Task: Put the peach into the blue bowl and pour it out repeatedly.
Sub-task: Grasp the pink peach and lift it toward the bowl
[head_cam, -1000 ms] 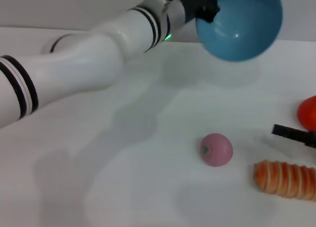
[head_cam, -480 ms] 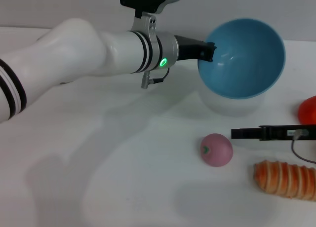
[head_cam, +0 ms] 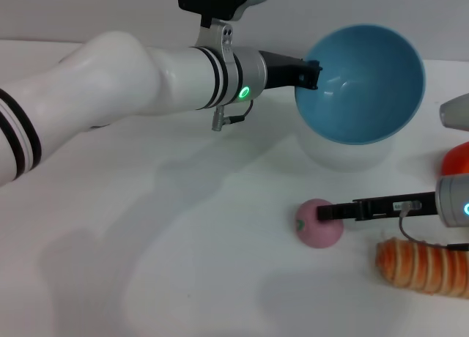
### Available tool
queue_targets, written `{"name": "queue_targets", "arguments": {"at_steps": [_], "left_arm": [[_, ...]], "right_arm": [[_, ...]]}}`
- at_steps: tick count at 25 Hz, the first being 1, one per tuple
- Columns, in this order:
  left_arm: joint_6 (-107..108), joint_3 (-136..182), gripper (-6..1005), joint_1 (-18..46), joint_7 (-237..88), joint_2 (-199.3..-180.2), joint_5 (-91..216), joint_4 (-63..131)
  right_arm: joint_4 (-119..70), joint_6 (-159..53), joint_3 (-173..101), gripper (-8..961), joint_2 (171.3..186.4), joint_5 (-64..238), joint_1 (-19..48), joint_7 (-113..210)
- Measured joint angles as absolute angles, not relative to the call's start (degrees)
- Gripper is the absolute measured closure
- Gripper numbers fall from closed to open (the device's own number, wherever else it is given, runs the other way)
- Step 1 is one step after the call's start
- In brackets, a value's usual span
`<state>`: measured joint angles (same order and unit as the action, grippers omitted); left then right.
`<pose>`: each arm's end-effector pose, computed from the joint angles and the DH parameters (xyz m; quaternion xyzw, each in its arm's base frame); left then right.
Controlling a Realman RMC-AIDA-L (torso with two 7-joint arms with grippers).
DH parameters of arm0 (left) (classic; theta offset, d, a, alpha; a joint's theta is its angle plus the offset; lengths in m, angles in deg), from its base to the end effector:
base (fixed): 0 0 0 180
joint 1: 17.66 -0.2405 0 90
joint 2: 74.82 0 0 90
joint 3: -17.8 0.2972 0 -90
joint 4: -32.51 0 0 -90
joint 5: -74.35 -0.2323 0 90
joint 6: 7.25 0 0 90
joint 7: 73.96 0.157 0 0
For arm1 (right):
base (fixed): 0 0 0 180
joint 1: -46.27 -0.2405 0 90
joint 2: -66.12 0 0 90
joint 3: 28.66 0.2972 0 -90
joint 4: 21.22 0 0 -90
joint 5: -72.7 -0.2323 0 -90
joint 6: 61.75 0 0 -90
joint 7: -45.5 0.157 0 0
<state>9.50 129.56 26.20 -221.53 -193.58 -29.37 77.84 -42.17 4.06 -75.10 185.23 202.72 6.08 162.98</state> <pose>-0.1556 0.4677 -0.1574 -0.8709 -0.3634 -0.1519 0.2941 0.3227 0.3905 -0.1122 -0.8382 0.5325 0.0710 0.0944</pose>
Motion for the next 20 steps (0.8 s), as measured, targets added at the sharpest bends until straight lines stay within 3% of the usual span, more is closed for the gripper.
{"name": "queue_targets", "arguments": {"at_steps": [12, 20], "left_arm": [[9.03, 129.78, 1000, 26.35, -221.53, -193.57, -29.26, 77.45], [9.11, 130.42, 1001, 25.98, -221.42, -193.39, -29.53, 77.14]], "right_arm": [[-41.48, 3.74, -77.1, 557, 185.25, 201.31, 5.8, 160.92], [-44.65, 8.14, -77.09, 714, 185.28, 198.45, 6.36, 158.05]]}}
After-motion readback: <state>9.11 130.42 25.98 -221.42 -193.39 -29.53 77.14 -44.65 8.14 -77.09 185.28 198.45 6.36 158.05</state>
